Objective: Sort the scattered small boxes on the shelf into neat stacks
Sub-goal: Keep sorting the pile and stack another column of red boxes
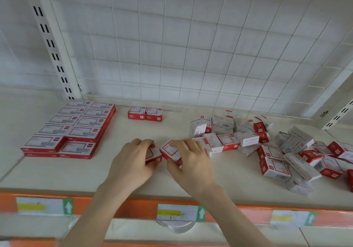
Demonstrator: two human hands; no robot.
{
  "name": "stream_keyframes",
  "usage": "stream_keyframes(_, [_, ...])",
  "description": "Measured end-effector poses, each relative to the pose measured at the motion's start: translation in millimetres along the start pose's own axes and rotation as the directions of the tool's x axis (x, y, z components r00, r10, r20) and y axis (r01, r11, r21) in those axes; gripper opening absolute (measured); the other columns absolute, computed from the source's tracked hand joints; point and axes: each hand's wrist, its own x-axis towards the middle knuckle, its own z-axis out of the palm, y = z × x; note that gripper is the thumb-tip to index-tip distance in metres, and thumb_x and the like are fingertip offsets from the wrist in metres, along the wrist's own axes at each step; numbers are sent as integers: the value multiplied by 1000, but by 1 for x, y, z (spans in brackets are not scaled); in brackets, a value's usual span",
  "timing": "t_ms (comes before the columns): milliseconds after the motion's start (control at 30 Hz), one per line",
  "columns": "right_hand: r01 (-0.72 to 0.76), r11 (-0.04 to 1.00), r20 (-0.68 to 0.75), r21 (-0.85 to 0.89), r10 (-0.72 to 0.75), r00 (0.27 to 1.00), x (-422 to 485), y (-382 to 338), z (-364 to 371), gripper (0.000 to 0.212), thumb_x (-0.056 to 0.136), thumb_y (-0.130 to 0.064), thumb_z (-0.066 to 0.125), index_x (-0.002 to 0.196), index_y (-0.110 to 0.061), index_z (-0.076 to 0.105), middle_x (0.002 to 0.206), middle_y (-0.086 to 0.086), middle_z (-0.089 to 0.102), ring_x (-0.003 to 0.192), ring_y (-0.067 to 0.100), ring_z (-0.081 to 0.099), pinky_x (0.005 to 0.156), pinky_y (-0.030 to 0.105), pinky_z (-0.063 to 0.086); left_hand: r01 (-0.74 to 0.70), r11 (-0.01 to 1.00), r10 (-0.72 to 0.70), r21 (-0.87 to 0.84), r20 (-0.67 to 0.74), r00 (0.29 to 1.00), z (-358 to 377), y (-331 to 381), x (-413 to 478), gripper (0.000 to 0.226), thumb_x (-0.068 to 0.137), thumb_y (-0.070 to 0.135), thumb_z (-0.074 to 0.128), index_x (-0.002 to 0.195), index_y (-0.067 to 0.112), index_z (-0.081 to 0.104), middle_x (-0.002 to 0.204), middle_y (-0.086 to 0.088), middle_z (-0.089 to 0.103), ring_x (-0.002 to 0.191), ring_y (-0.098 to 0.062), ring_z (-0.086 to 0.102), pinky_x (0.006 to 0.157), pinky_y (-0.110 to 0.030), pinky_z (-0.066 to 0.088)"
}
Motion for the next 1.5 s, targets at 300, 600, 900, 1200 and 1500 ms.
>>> stream_keyframes(300, [17, 963, 8, -270, -15, 1000, -9, -9, 30, 45, 53, -50, 67, 91, -26, 62, 92, -10, 64, 99, 15, 45, 70, 48, 48, -98, 991, 93, 90, 59, 994, -3, -24, 12, 59, 82, 12, 51, 137, 26, 37, 135, 4, 39, 125, -21, 35, 97, -31, 35])
stream_keyframes(600, [43, 932, 143, -360, 9, 990, -9, 9, 18, 52, 68, -64, 35, 94, -30, 65, 110, -9, 62, 114, 16, 55, 68, 54, 51, -381, 919, 379, -98, -39, 924, 9, 15, 18, 40, 90, 16, 48, 130, 20, 50, 124, 0, 51, 115, -19, 46, 92, -28, 39])
stream_keyframes(900, [-41, 942, 57, -333, 64, 996, -18, 45, 1, 70, 61, -14, 76, 121, -27, 43, 129, -2, 54, 113, 21, 57, 69, 59, 51, -337, 927, 355, -165, 93, 930, 18, 58, 56, 44, 95, 31, 42, 138, 24, 35, 139, -1, 35, 127, -22, 34, 99, -34, 36])
stream_keyframes(1200, [-179, 943, -25, -280, 179, 984, -13, 62, -9, 36, 73, -38, 41, 105, -28, 51, 122, -1, 58, 97, 24, 62, 67, 45, 51, -109, 948, 217, -298, 355, 909, 48, 86, 103, 55, 97, 37, 35, 147, 20, 16, 149, -14, 26, 132, -28, 35, 101, -31, 30])
stream_keyframes(1500, [-179, 981, -28, -73, 177, 984, -19, 93, -20, 43, 69, -14, 29, 105, -22, 51, 124, 4, 54, 93, 35, 59, 76, 45, 50, -139, 903, 243, -406, 217, 946, 70, 106, 90, 38, 94, 23, 41, 131, 15, 37, 128, -17, 41, 121, -32, 42, 92, -32, 35])
